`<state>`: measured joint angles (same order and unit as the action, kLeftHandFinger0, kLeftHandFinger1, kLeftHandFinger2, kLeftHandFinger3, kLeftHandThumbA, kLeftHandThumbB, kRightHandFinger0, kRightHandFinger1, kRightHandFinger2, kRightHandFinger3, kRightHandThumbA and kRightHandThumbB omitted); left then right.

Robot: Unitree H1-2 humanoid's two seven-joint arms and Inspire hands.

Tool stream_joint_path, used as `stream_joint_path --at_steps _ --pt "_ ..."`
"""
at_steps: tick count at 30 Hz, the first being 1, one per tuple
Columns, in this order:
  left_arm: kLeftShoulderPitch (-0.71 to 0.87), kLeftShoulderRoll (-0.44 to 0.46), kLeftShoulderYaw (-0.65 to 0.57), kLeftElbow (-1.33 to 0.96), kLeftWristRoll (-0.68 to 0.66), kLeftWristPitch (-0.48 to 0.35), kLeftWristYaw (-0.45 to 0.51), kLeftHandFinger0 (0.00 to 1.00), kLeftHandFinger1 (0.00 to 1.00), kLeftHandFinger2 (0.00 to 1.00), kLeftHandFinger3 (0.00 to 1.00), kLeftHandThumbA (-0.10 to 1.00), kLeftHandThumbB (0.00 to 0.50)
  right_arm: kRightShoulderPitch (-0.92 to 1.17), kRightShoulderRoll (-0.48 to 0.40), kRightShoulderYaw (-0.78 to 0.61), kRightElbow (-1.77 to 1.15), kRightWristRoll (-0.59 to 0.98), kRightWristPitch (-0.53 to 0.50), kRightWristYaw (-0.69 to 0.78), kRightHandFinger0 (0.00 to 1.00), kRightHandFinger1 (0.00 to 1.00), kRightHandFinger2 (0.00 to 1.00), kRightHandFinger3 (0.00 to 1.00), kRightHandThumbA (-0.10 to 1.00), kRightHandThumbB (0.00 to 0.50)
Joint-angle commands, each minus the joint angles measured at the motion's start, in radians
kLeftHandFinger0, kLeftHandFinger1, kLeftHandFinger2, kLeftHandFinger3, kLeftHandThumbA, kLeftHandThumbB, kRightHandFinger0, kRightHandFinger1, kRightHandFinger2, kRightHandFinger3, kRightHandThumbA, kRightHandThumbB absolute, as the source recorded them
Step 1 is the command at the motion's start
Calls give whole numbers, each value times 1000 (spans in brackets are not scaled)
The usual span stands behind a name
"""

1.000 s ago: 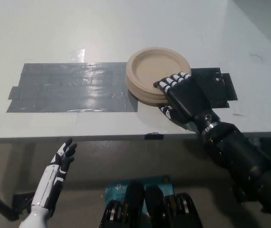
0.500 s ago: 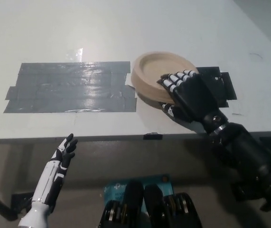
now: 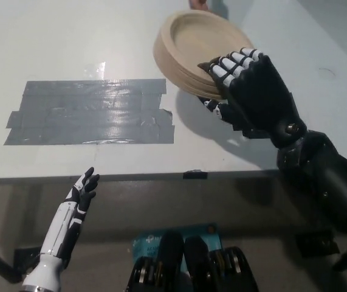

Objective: A stack of plates is kept in the middle of the desk close to the robot and the robot grabs the stack with its right hand, picks it up and hands it to a person.

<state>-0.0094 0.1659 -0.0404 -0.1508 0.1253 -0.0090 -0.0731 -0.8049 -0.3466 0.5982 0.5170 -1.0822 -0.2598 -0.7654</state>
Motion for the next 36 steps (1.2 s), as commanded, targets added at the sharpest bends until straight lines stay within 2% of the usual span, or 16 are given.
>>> stream_joint_path --at_steps 1,4,7,9,17,20,24,27,28,29,30,31,32,33,34,36 --pt "-3 14 3 -21 -9 -3 -14 1000 1000 1000 1000 1000 0 -28 18 -17 -8 25 -25 37 0 31 514 179 -100 334" --pt "-5 14 3 -21 -4 -5 -14 1000 1000 1000 1000 1000 12 -43 42 -10 56 21 -37 28 0 36 567 176 -100 342" --pt "-9 14 3 -20 1 -3 -14 1000 1000 1000 1000 1000 9 -62 68 -4 126 31 -40 57 0 68 695 194 -100 297" --pt "-10 16 1 -18 1 -10 -15 1000 1000 1000 1000 1000 0 -81 92 3 201 20 -48 18 0 90 730 187 -100 319" --pt "10 11 -3 -33 -3 3 -23 1000 1000 1000 1000 1000 0 -142 139 23 346 12 -45 7 0 103 760 229 -100 305" --pt "22 9 -4 -39 -5 6 -23 1000 1000 1000 1000 1000 0 -174 149 27 378 2 -23 -13 0 100 763 228 -100 273" --pt "25 10 -4 -38 1 4 -21 1000 1000 1000 1000 1000 3 -205 155 31 386 -1 -7 -6 0 46 574 219 -100 285" --pt "23 10 -6 -38 9 -2 -18 1000 1000 1000 1000 1000 5 -212 156 41 383 -18 19 -8 0 101 656 206 -100 293" --pt "24 10 -6 -39 11 0 -17 1000 1000 1000 1000 1000 10 -210 155 44 381 -21 24 -12 0 140 686 258 -100 307" --pt "24 11 -5 -41 14 6 -16 1000 1000 1000 1000 1000 12 -206 154 45 378 -19 24 -15 3 191 668 374 -100 316" --pt "21 13 -4 -40 11 5 -19 1000 1000 1000 1000 1000 2 -204 154 42 380 -9 15 -11 138 374 812 476 14 328" --pt "19 14 -4 -39 8 5 -21 1000 1000 1000 1000 1000 0 -200 153 36 376 5 9 5 328 519 858 688 171 381" --pt "18 15 -3 -38 6 5 -22 1000 1000 1000 1000 1000 0 -197 153 30 369 18 6 22 383 521 815 778 201 392" --pt "17 16 -3 -38 4 9 -23 1000 1000 1000 1000 1000 0 -186 151 18 345 40 12 77 838 931 1000 1000 394 459" --pt "16 16 -3 -38 4 11 -23 1000 1000 1000 1000 1000 0 -176 147 9 319 59 22 134 1000 1000 1000 1000 511 481" --pt "14 15 -2 -38 5 12 -22 1000 1000 1000 1000 1000 0 -160 141 -6 274 91 41 230 1000 1000 1000 1000 580 498"
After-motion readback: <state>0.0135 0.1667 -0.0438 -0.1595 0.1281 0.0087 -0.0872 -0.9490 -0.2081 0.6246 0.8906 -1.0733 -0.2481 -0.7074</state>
